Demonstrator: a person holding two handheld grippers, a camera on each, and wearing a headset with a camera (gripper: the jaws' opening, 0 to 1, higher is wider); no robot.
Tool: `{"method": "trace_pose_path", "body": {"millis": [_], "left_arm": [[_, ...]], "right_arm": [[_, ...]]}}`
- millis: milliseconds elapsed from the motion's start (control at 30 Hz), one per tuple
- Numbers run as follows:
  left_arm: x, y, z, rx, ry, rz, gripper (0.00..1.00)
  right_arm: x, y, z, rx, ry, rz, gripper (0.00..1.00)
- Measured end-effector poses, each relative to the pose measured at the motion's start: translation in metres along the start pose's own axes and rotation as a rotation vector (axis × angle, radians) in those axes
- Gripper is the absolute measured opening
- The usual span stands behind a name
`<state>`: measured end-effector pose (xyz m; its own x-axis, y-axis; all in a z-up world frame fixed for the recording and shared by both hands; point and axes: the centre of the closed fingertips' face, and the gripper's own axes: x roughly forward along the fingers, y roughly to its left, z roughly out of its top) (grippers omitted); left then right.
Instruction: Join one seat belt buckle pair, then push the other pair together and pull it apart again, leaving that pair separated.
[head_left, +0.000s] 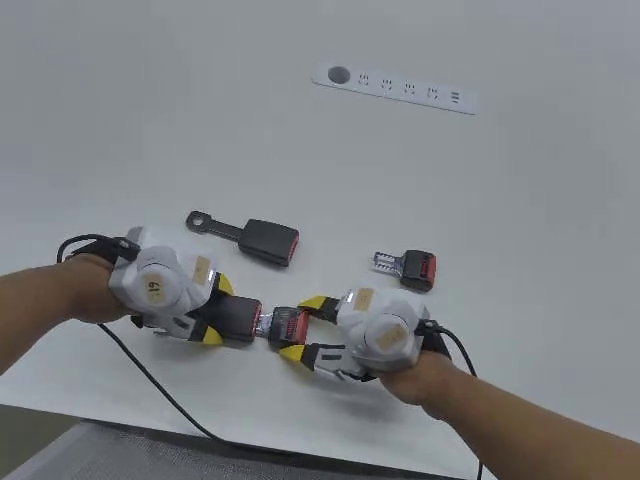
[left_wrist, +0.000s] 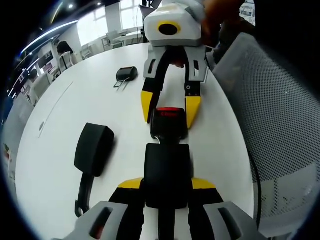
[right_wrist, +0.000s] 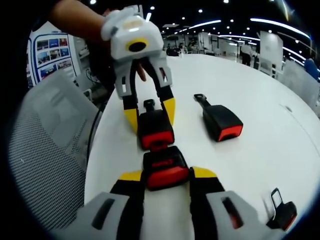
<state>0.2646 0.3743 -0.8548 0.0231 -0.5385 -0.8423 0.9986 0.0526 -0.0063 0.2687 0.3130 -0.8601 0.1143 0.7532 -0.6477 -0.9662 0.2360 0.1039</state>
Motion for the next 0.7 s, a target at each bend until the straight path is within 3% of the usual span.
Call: {"method": "trace_pose_path", "body": {"millis": [700], "left_arm": [[0.0032, 0.0027, -0.0039, -0.001, 0.007, -0.002, 0.34]], "right_arm": [[0.0058, 0.0013, 0.0064, 0.005, 0.011, -0.017, 0.36]]}}
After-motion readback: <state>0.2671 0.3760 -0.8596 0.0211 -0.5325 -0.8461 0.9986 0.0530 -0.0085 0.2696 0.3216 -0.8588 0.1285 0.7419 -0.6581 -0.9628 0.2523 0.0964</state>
